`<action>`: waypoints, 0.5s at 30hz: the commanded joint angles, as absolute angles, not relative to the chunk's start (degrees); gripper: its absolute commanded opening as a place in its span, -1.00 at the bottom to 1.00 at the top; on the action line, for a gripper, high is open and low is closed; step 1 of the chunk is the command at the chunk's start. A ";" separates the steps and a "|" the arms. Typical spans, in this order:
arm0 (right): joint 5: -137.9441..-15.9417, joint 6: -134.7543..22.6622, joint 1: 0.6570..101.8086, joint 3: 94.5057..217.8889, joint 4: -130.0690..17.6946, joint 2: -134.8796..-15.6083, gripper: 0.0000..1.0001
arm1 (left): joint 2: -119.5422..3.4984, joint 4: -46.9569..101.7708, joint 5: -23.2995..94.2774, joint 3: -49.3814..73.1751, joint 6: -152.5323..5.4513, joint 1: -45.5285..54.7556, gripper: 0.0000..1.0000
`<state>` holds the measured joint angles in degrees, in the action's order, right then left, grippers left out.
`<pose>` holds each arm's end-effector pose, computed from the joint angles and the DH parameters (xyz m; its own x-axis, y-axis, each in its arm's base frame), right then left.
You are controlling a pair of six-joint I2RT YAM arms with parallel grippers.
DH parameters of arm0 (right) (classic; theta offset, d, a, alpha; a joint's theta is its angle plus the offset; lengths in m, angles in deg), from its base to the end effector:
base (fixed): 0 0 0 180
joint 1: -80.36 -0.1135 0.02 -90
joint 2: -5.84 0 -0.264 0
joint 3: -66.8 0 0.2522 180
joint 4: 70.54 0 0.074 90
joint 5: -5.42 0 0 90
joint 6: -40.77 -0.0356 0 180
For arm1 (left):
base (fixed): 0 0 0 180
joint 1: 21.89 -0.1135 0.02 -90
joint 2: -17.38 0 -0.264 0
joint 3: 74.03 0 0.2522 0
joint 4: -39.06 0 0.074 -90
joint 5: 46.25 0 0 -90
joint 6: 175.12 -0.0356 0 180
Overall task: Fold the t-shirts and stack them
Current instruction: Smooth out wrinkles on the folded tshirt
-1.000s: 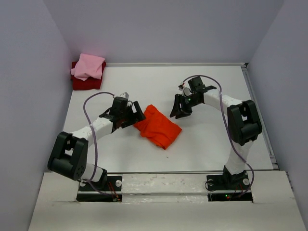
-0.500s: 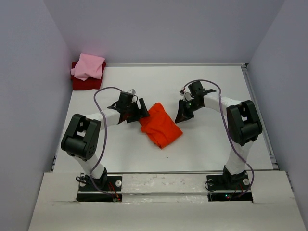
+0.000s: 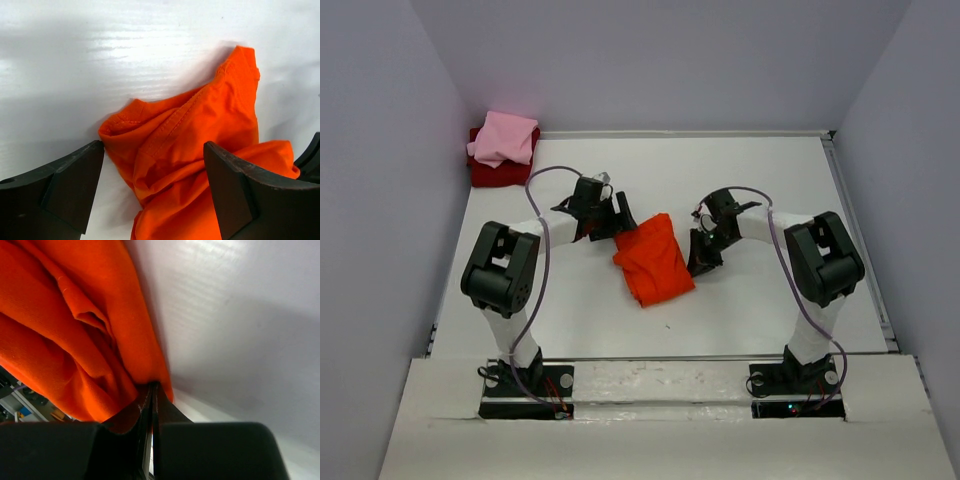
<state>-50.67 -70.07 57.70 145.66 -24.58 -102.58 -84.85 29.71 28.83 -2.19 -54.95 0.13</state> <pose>0.3141 0.1527 0.1393 -0.9946 -0.0953 -0.0415 -0.1013 0.7982 0.5938 0.3459 -0.1498 0.1746 -0.7867 -0.2057 -0.5821 0.1740 0.8307 -0.5288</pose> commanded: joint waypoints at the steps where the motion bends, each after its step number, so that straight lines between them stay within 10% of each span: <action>1: -51.71 -72.78 56.11 144.46 -27.69 -98.58 -0.90 | -85.97 29.35 27.76 1.95 -56.99 0.09 0.79; 15: -51.89 -78.85 53.12 140.86 -29.19 -94.01 -0.95 | -88.70 30.40 24.51 6.00 -58.05 0.00 0.79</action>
